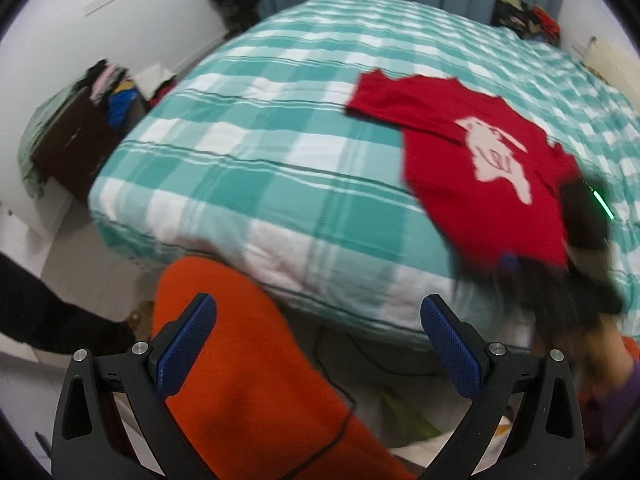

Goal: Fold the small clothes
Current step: 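Move both grippers to the sweater hem and close on it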

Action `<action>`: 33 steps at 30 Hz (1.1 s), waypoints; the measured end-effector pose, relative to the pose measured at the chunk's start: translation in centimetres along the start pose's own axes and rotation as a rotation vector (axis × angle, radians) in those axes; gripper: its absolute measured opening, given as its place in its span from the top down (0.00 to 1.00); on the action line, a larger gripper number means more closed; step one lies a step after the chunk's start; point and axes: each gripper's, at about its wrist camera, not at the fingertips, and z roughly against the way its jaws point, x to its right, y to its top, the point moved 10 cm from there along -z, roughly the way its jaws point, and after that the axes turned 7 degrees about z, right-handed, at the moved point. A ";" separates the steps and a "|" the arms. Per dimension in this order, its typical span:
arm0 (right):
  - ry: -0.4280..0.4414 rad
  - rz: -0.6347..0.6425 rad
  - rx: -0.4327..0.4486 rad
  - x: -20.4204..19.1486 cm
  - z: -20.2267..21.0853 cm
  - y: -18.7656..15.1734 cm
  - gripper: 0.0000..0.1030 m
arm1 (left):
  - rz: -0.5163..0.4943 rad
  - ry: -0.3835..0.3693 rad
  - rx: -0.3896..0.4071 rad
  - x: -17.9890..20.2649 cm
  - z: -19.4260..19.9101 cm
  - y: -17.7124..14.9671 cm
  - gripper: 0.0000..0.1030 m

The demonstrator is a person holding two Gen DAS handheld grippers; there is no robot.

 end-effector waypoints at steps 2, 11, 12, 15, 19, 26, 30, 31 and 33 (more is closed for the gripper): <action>0.027 0.143 -0.041 -4.2 0.3 -3.3 0.02 | 0.024 -0.014 -0.013 -0.9 -1.0 0.0 0.01; -0.417 -0.303 0.249 7.2 16.6 -9.2 0.02 | 0.024 -0.389 -0.194 6.4 -8.6 -0.5 0.02; -0.423 -0.374 0.276 8.9 17.9 -9.9 0.02 | 0.019 -0.427 -0.223 7.5 -9.6 -0.8 0.03; -0.428 -0.523 0.295 13.2 19.6 -13.0 0.06 | 0.025 -0.495 -0.269 9.8 -11.8 -1.4 0.27; -0.281 -0.613 0.365 15.2 19.3 -13.7 0.15 | 0.046 -0.565 -0.318 10.8 -13.5 -2.8 0.40; -0.247 -0.541 0.301 15.8 15.3 -10.2 0.75 | 0.009 -0.522 -0.308 11.3 -14.4 -2.7 0.52; -0.410 -0.515 0.265 15.1 16.7 -10.0 0.90 | 0.003 -0.507 -0.288 10.8 -13.1 -2.3 0.98; -0.454 -0.499 0.265 14.3 17.7 -9.9 0.90 | 0.001 -0.504 -0.269 10.6 -12.3 -2.0 0.98; -0.507 -0.492 0.263 13.1 19.1 -9.8 0.91 | 0.006 -0.486 -0.236 9.9 -11.0 -1.6 0.98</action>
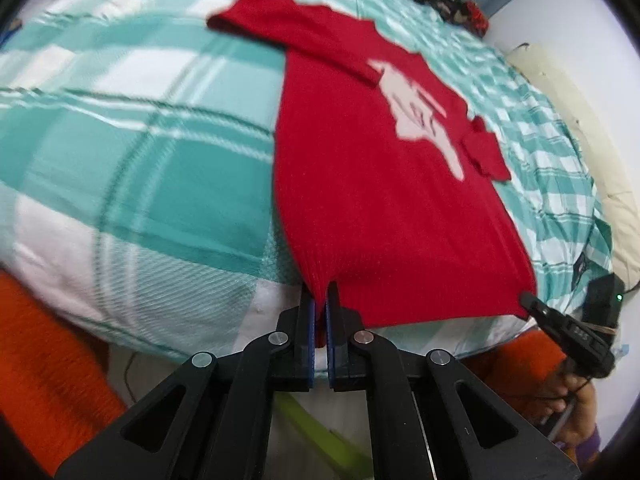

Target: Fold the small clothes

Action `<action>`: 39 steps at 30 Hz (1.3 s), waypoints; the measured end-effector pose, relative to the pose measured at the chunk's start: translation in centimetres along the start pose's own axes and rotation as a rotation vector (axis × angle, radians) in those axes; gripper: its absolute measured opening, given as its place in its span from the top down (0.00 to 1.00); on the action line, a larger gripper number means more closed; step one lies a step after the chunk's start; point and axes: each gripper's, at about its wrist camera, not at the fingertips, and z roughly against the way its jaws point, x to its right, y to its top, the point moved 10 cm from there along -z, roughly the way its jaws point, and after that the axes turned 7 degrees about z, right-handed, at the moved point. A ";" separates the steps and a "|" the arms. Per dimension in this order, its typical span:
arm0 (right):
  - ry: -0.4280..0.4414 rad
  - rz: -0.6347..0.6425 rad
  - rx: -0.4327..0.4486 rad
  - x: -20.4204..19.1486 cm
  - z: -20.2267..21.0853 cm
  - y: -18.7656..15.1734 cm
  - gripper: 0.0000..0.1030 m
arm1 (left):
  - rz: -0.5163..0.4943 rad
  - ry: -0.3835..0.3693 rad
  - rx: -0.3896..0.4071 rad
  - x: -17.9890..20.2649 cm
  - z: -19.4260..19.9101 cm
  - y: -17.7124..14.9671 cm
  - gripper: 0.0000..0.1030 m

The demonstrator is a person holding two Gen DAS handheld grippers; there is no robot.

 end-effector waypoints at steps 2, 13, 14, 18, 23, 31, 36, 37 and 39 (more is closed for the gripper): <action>-0.048 -0.028 -0.017 1.8 0.5 -0.6 0.91 | 0.004 0.082 -0.011 -1.2 -0.9 -0.3 0.98; -0.156 -0.076 -0.076 5.6 -4.3 -2.6 0.95 | -0.051 0.228 0.000 -3.0 -4.2 -0.1 0.98; -0.166 -0.063 -0.076 5.5 -4.5 -2.5 0.95 | -0.067 0.244 0.007 -2.7 -4.4 -0.1 0.98; -0.187 -0.036 -0.072 4.6 -4.7 -2.3 0.95 | -0.077 0.248 0.013 -2.5 -4.2 -0.2 0.98; -0.185 -0.037 -0.055 5.8 -3.7 -2.8 0.91 | -0.004 0.171 -0.003 -3.6 -3.6 -0.5 0.92; -0.356 -0.088 0.033 7.4 1.5 -3.3 0.56 | 0.167 0.268 0.148 -7.7 3.5 -1.4 0.46; -0.384 0.134 0.230 2.8 4.8 0.7 0.56 | -0.060 0.286 0.332 -3.4 6.1 1.5 0.51; -0.341 0.213 0.237 0.8 4.2 1.4 0.56 | -0.133 0.228 0.315 -0.9 5.2 1.5 0.57; -0.267 0.298 0.222 -1.8 2.3 1.9 0.56 | -0.221 0.167 0.286 2.3 3.1 1.4 0.57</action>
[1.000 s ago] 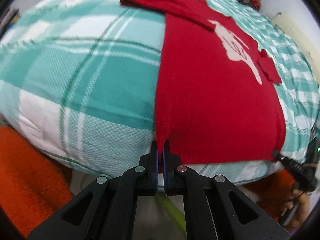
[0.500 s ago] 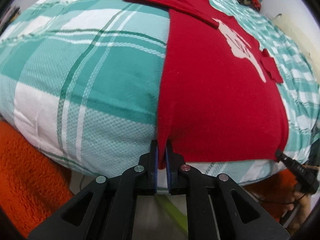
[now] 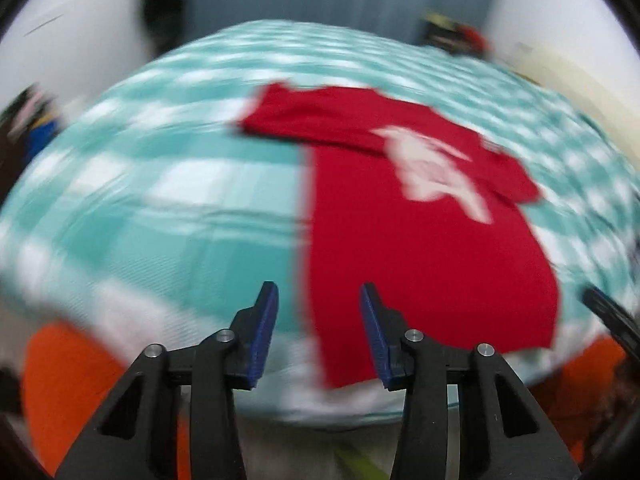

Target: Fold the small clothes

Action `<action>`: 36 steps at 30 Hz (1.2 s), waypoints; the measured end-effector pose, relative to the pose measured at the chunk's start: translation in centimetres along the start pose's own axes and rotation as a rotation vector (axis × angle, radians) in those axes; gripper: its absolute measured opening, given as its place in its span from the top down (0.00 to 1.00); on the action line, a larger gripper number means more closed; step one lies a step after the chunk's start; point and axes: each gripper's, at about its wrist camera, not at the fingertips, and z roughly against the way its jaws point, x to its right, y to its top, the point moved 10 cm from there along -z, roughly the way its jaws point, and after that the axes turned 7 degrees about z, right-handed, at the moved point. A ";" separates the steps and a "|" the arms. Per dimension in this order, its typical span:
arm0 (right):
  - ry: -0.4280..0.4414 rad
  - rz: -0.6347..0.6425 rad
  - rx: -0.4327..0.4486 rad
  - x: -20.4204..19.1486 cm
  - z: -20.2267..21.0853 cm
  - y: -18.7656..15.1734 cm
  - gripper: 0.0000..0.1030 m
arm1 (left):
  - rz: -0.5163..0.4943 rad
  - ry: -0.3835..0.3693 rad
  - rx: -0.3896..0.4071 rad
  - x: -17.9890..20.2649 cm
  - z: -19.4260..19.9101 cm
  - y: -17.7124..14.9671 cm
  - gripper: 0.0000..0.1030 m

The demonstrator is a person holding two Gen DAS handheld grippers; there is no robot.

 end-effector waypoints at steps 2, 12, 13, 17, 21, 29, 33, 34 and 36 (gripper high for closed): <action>0.057 0.023 -0.032 -1.6 -2.2 -0.6 0.57 | -0.080 -0.012 -0.072 2.2 -3.3 -1.5 0.57; 0.110 -0.135 -0.198 0.7 -6.6 -5.6 0.64 | -0.046 -0.036 -0.104 1.0 -5.9 -3.7 0.57; 0.105 -0.130 -0.200 0.6 -6.6 -5.6 0.64 | -0.052 -0.030 -0.103 1.4 -6.2 -3.7 0.57; 0.092 -0.121 -0.202 0.3 -7.0 -5.3 0.64 | -0.053 -0.029 -0.107 1.6 -6.4 -3.3 0.57; 0.089 -0.121 -0.203 0.8 -6.7 -5.9 0.64 | -0.061 -0.023 -0.107 1.5 -6.6 -3.1 0.57; 0.080 -0.113 -0.207 0.7 -6.7 -5.9 0.64 | -0.067 -0.015 -0.106 1.6 -6.5 -3.1 0.57; 0.078 -0.112 -0.207 0.6 -6.8 -5.8 0.63 | -0.072 -0.012 -0.106 1.6 -6.5 -3.2 0.57; 0.078 -0.112 -0.207 0.7 -6.8 -5.8 0.63 | -0.075 -0.010 -0.106 1.6 -6.5 -3.2 0.57; 0.077 -0.110 -0.208 0.7 -6.8 -5.8 0.63 | -0.078 -0.009 -0.106 1.6 -6.5 -3.2 0.57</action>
